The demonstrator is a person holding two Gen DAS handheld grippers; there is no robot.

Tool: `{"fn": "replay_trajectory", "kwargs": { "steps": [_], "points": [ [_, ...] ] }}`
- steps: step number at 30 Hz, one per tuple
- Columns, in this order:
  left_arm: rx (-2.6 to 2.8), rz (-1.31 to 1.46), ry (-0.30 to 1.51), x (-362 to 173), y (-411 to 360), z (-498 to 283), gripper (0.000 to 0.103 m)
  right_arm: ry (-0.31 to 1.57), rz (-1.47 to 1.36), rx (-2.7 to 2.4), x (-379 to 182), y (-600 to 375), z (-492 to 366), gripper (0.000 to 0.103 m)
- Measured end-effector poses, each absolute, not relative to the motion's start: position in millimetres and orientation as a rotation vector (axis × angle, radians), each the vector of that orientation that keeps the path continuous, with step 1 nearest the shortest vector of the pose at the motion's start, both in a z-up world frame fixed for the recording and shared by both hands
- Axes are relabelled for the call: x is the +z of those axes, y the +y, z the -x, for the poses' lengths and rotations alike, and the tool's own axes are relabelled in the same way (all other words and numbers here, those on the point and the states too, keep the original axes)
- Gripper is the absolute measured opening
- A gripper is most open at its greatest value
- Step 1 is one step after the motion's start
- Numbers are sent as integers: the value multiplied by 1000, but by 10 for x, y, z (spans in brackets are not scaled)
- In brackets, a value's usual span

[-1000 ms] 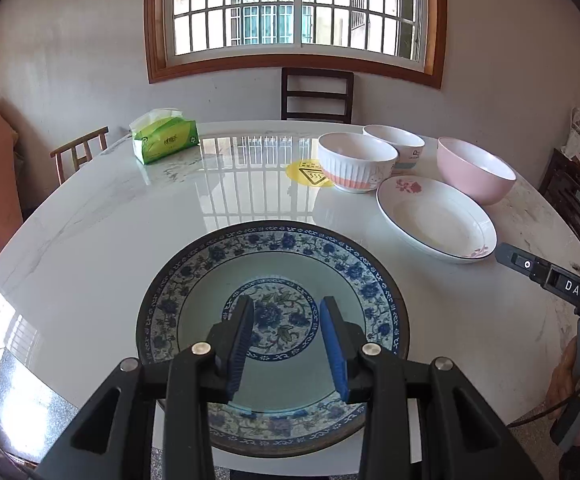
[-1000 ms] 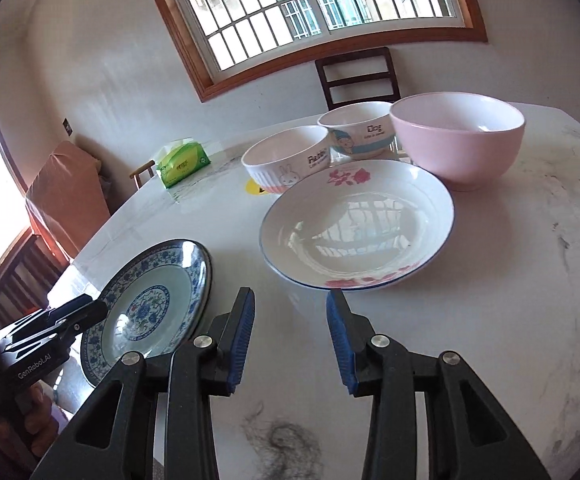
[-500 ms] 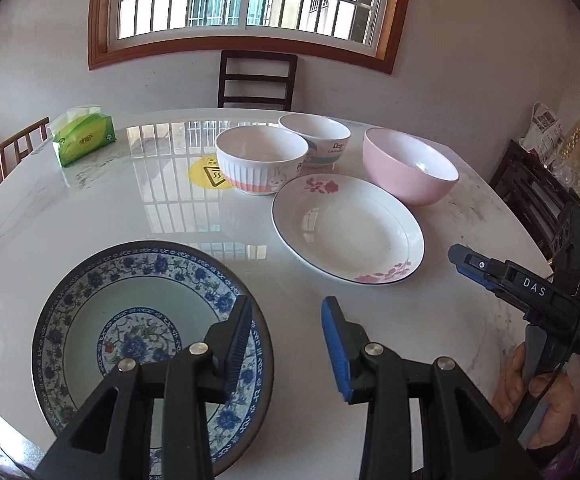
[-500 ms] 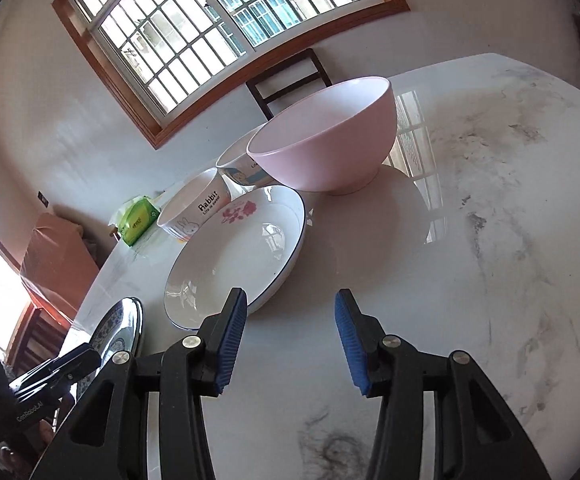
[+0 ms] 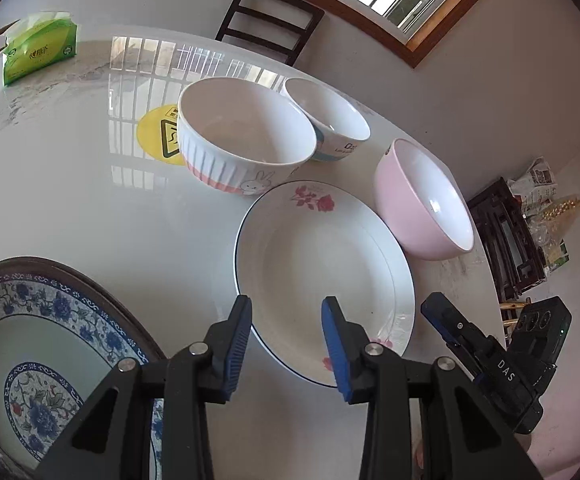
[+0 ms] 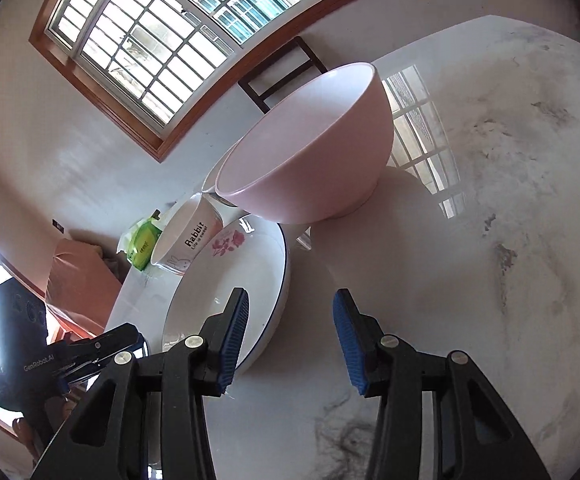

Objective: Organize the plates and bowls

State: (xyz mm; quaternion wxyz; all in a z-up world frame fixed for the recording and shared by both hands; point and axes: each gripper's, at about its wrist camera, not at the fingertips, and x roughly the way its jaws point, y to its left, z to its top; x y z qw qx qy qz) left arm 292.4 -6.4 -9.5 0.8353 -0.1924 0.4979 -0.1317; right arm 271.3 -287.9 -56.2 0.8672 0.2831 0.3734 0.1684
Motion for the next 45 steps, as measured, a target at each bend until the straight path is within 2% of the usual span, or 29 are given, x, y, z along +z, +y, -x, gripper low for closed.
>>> {"fn": "replay_trajectory", "kwargs": {
  "steps": [16, 18, 26, 28, 29, 30, 45],
  "points": [
    [-227, 389, 1039, -119, -7, -3065, 37, 892, -600, 369, -678, -2802, -3056, 41],
    [-219, 399, 1066, -186, -8, -3090, 37, 904, -605, 372, -696, -2796, -3081, 37],
    [-223, 412, 1077, -276, -57, -3107, 37, 923, -583, 389, -701, -2737, -3114, 30],
    [-195, 364, 1092, -302, -123, -3110, 31, 941, -559, 396, -707, -2687, -3130, 24],
    [-174, 350, 1100, -324, -131, -3109, 22, 958, -550, 404, -708, -2633, -3156, 14],
    [-157, 344, 1104, -342, -119, -3106, 15, 960, -542, 403, -702, -2618, -3162, 13],
    [-204, 346, 1049, -196, -127, -2597, 11, 950, -586, 377, -704, -2758, -2797, 14]
  ]
}}
